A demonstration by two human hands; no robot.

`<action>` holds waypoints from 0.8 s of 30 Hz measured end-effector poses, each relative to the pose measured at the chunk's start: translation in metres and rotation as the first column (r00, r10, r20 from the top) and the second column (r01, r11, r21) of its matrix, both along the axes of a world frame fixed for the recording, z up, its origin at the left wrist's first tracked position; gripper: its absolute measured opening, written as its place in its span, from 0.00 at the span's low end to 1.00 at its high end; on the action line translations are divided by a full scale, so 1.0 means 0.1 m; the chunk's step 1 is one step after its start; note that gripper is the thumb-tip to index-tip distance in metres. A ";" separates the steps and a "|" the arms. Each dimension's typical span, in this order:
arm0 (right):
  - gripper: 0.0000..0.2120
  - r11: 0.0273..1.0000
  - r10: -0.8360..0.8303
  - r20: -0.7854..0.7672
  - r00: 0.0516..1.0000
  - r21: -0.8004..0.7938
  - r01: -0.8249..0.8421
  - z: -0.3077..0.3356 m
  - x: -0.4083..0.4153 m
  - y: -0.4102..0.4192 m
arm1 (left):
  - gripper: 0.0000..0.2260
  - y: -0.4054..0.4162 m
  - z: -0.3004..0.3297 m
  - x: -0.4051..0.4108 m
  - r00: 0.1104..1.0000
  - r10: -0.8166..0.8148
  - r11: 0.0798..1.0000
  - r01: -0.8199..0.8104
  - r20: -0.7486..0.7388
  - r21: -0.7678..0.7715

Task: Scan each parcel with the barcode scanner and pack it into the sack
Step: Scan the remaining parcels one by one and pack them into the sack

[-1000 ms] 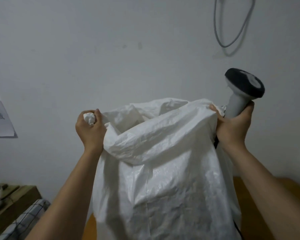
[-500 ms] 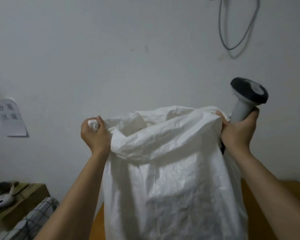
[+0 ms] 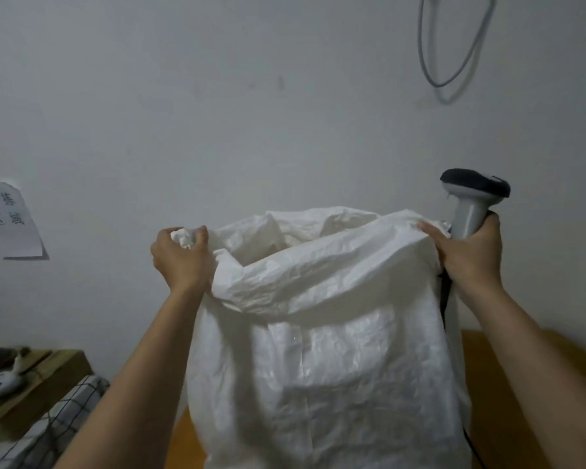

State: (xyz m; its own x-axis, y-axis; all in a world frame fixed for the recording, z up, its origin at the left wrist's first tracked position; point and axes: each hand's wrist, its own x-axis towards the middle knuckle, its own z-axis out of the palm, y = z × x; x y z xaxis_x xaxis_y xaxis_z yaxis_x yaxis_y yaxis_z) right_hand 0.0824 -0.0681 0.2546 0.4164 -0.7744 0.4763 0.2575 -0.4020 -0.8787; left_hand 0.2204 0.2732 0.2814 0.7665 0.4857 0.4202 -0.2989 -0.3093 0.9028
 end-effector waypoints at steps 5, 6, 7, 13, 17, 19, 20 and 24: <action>0.32 0.996 0.050 0.015 0.999 0.071 -0.051 -0.04 -0.28 -0.06 | 0.25 -0.19 0.24 -0.48 0.976 0.158 0.950 -0.193 0.152 0.247; 0.30 0.994 0.054 0.033 0.998 0.093 -0.057 -0.04 -0.34 -0.07 | 0.24 -0.27 0.29 -0.60 0.963 0.123 0.945 -0.188 0.240 0.267; 0.28 0.993 0.054 0.048 0.997 0.104 -0.058 -0.03 -0.39 -0.09 | 0.22 -0.35 0.33 -0.73 0.946 0.080 0.941 -0.176 0.314 0.290; 0.25 0.993 0.073 0.076 0.994 0.091 -0.080 0.00 -0.71 -0.31 | 0.13 -0.97 0.47 -1.49 0.846 -0.171 0.866 -0.116 0.504 0.487; 0.25 0.987 0.108 0.064 0.992 0.110 -0.115 -0.12 -0.94 -0.63 | 0.11 -1.46 0.47 -1.84 0.812 -0.254 0.792 -0.137 0.526 0.594; 0.24 0.986 0.122 0.039 0.992 0.109 -0.126 -0.20 -1.08 -0.86 | 0.10 -1.79 0.40 -1.99 0.786 -0.289 0.781 -0.136 0.546 0.609; 0.23 0.986 0.130 0.018 0.991 0.102 -0.132 -0.24 -1.16 -1.01 | 0.10 -1.97 0.35 -2.07 0.779 -0.306 0.786 -0.117 0.547 0.607; 0.22 0.983 0.162 -0.070 0.984 0.100 -0.155 -0.40 -1.52 -1.64 | 0.08 -2.78 0.10 -2.33 0.781 -0.395 0.781 0.008 0.483 0.625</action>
